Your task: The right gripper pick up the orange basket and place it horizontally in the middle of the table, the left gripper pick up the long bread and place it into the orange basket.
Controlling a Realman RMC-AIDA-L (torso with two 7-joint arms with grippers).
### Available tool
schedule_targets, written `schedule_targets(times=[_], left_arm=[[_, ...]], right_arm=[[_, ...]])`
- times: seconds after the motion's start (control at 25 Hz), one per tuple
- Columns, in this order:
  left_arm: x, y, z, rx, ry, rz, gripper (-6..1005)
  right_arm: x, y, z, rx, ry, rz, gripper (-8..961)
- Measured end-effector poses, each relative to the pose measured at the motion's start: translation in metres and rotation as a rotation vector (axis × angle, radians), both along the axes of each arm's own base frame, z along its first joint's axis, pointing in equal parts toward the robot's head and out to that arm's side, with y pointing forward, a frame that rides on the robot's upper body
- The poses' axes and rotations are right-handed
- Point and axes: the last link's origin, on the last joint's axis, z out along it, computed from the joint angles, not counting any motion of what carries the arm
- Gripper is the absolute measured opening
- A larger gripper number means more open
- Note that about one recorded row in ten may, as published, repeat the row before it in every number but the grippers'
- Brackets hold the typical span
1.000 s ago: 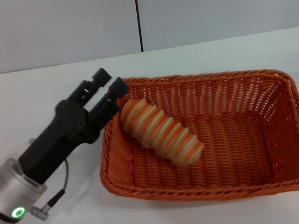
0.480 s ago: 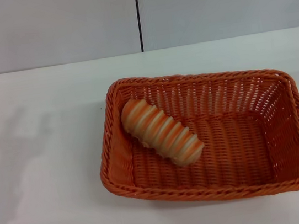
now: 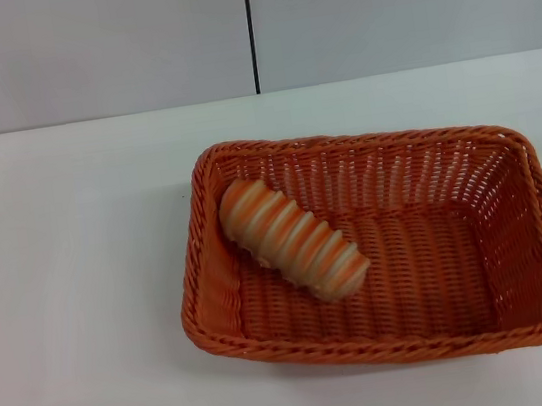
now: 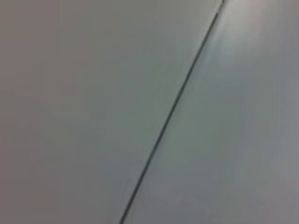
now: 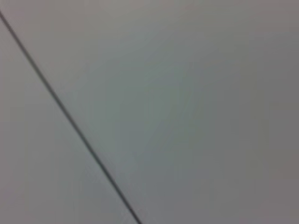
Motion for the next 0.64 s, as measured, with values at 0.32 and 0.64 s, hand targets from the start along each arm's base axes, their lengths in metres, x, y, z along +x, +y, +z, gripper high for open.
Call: schedule_targets(times=[0.32,0.64], left_arm=[[-0.002,-0.002,0.002,0.046,0.051,0.047,800],[-0.003,-0.001,0.001,0.041,0.049,0.055,800]], right_arm=[[0.010,-0.012,0.001,0.046,0.035,-0.048,718],[0.017,-0.020,0.001,0.068,0.061,-0.079,718]])
